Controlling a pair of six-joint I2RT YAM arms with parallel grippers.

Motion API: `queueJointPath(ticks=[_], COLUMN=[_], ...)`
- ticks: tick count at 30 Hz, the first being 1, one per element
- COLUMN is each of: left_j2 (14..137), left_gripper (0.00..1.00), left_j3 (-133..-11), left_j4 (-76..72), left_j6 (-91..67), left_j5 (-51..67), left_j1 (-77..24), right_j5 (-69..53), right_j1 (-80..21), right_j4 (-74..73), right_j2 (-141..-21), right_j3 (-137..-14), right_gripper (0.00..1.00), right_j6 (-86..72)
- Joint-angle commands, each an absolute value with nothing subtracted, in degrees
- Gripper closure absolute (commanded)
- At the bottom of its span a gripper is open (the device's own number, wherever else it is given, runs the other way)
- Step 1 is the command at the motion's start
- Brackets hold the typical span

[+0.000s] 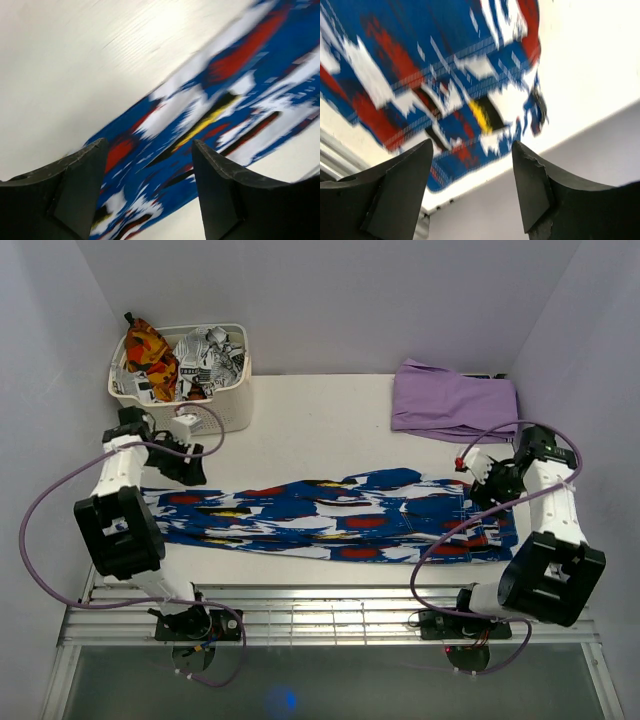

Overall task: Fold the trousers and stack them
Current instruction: Fold the trousers

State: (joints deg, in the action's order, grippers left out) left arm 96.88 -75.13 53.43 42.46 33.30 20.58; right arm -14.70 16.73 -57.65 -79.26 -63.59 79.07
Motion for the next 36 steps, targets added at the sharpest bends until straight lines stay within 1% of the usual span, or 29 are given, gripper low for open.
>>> queueJointPath(ticks=[1, 3, 4, 6, 7, 12, 20, 28, 29, 31, 32, 34, 36], left_j2=[86.07, 84.47, 83.85, 83.67, 83.93, 85.96, 85.78, 87.54, 87.71, 87.89, 87.8, 87.72, 87.8], left_gripper=[0.22, 0.23, 0.24, 0.27, 0.27, 0.3, 0.35, 0.45, 0.48, 0.48, 0.49, 0.5, 0.53], left_j3=[-70.16, -67.86, -66.81, -63.82, -62.94, -58.72, -54.59, -50.28, -50.1, -50.1, -50.01, -50.01, -50.1], left_j4=[56.69, 55.38, 54.68, 51.96, 51.33, 48.96, 46.59, 40.52, 40.17, 39.82, 39.64, 39.2, 38.68], left_j6=[52.02, 51.51, 50.72, 48.0, 47.38, 45.44, 44.21, 42.45, 42.28, 42.01, 41.92, 41.75, 41.66], left_j5=[39.99, 39.38, 38.5, 37.45, 36.22, 32.79, 30.77, 25.4, 25.05, 24.79, 24.61, 24.43, 24.35], left_j1=[6.2, 1.16, -5.12, -10.08, -14.54, -25.38, -29.44, -30.41, -30.41, -30.41, -30.41, -30.41, -30.41], right_j5=[-11.08, -10.72, -10.72, -10.81, -10.9, -10.73, -9.32, -9.84, -9.84, -10.02, -9.93, -10.11, -10.11], right_j1=[20.65, 22.58, 22.94, 23.11, 23.12, 23.2, 23.2, 23.12, 23.12, 23.2, 23.2, 23.64, 23.73], right_j4=[-60.56, -59.68, -59.5, -58.63, -58.36, -55.29, -51.69, -52.73, -53.17, -53.61, -53.79, -53.7, -53.44], right_j2=[-74.45, -73.39, -73.21, -73.04, -73.12, -71.9, -70.05, -68.56, -68.12, -66.89, -66.54, -65.66, -65.91], right_j3=[-59.51, -57.49, -57.13, -55.82, -55.38, -50.47, -44.39, -43.68, -43.77, -43.94, -44.03, -44.56, -44.65], right_gripper=[0.29, 0.29, 0.3, 0.31, 0.32, 0.33, 0.35, 0.36, 0.35, 0.32, 0.28, 0.24, 0.22], right_j6=[87.79, 89.99, 90.35, 90.44, 90.44, 91.58, 93.52, 94.83, 95.27, 95.89, 96.15, 97.11, 97.47])
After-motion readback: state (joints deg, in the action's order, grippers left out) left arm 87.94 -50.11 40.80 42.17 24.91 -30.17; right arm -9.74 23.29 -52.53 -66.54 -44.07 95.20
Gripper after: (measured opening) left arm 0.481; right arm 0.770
